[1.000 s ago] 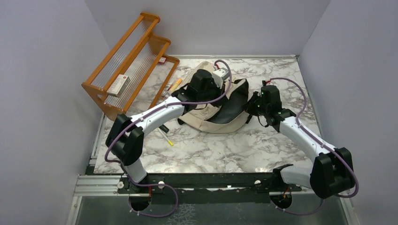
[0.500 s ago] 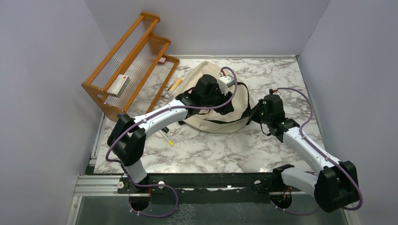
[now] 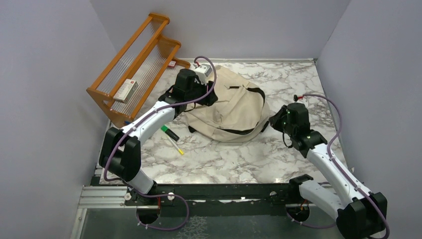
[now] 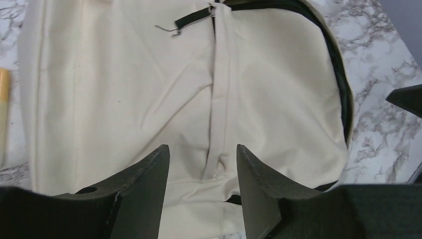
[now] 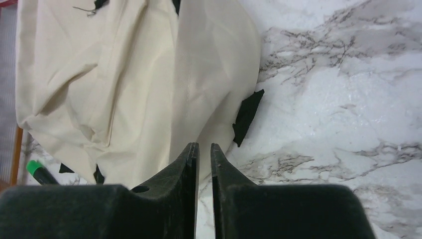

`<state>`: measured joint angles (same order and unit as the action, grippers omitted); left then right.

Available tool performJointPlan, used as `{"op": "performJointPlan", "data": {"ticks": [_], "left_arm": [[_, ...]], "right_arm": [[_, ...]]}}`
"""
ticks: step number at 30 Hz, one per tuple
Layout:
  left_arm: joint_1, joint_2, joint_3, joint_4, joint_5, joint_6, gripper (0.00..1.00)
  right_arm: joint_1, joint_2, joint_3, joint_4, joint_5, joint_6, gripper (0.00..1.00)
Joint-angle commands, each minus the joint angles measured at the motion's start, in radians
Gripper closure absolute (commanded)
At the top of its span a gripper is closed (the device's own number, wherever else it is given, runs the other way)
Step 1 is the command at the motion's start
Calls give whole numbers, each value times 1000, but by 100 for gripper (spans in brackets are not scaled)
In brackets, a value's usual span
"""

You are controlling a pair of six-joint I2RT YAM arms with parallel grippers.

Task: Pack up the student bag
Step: Zip the student bag at the center of the board.

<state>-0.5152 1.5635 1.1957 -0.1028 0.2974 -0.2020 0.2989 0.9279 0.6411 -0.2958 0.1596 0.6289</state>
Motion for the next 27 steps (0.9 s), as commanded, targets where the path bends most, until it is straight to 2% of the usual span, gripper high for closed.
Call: {"op": "performJointPlan", "data": {"ticks": [1, 7, 11, 16, 20, 27], "left_arm": [[30, -2, 8, -15, -32, 21, 46], [32, 94, 135, -40, 6, 44, 46], [31, 160, 204, -47, 12, 69, 46], [31, 186, 200, -41, 4, 102, 46], [30, 161, 135, -3, -3, 115, 46], [31, 151, 116, 7, -3, 113, 46]], "right_arm": [[-7, -20, 66, 6, -28, -105, 80], [-7, 133, 232, 15, -223, -215, 78], [-7, 274, 344, 24, -279, -282, 77], [-7, 495, 540, -26, -299, -393, 76], [-7, 655, 681, -62, -257, -490, 76], [-7, 902, 905, -154, -232, -646, 76]]}}
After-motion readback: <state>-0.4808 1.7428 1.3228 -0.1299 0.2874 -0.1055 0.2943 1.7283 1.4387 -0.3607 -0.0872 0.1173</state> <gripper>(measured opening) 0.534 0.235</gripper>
